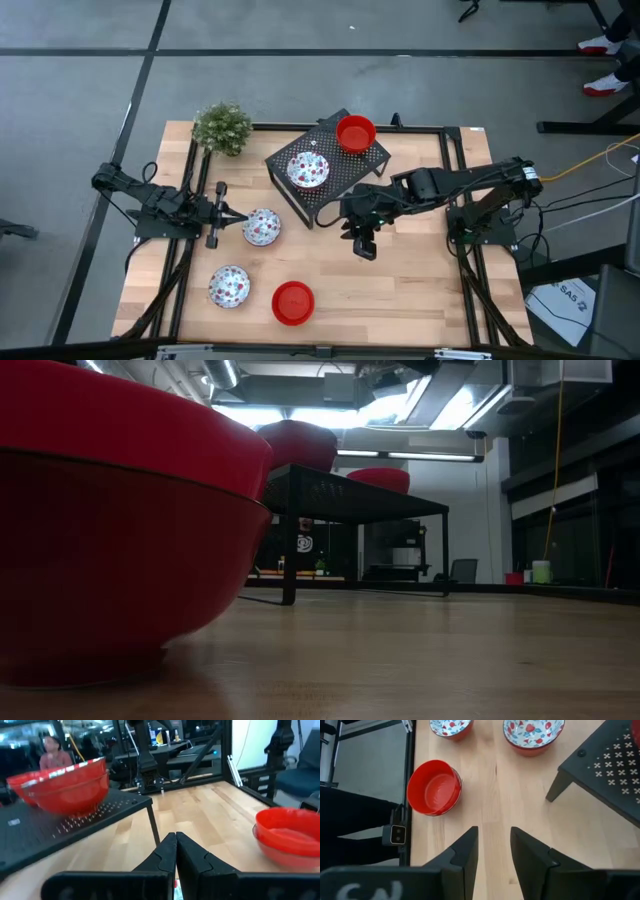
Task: Pick & Place Mini bowls
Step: Stack the white patterned bowl on the white patterned bowl on the shelf
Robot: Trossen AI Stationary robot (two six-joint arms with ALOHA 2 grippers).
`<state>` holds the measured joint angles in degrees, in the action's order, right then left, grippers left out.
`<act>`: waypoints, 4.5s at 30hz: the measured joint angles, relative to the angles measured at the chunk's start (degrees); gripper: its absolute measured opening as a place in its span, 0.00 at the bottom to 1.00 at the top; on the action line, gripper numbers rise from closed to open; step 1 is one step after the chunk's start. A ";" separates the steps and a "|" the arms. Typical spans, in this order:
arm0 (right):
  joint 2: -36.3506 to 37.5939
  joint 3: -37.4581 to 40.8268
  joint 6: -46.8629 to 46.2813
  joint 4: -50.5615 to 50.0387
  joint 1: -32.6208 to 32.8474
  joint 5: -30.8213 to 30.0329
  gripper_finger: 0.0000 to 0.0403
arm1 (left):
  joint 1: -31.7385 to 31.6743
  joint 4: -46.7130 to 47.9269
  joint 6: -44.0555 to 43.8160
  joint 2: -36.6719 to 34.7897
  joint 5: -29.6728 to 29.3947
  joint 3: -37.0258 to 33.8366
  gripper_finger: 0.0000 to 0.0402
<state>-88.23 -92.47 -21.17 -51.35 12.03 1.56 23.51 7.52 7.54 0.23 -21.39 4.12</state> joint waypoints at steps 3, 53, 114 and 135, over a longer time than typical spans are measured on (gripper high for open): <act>-0.02 0.00 -2.11 0.00 0.07 0.00 0.28 | 0.00 -0.01 1.63 0.00 -0.47 0.00 0.01; -9.49 0.02 -29.04 -5.00 10.49 -2.58 0.28 | 0.00 17.19 -24.01 41.04 18.37 21.76 0.20; -9.40 0.02 -23.48 -5.17 10.91 -3.52 0.28 | 0.00 21.77 -24.95 51.41 7.09 33.79 0.01; -9.40 0.00 -16.50 -5.30 10.91 -3.53 0.28 | 0.00 29.17 -20.55 51.43 -10.71 52.64 0.01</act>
<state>-97.62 -92.47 -37.67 -56.65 22.94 -1.96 23.51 36.69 -13.02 51.66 -32.10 56.76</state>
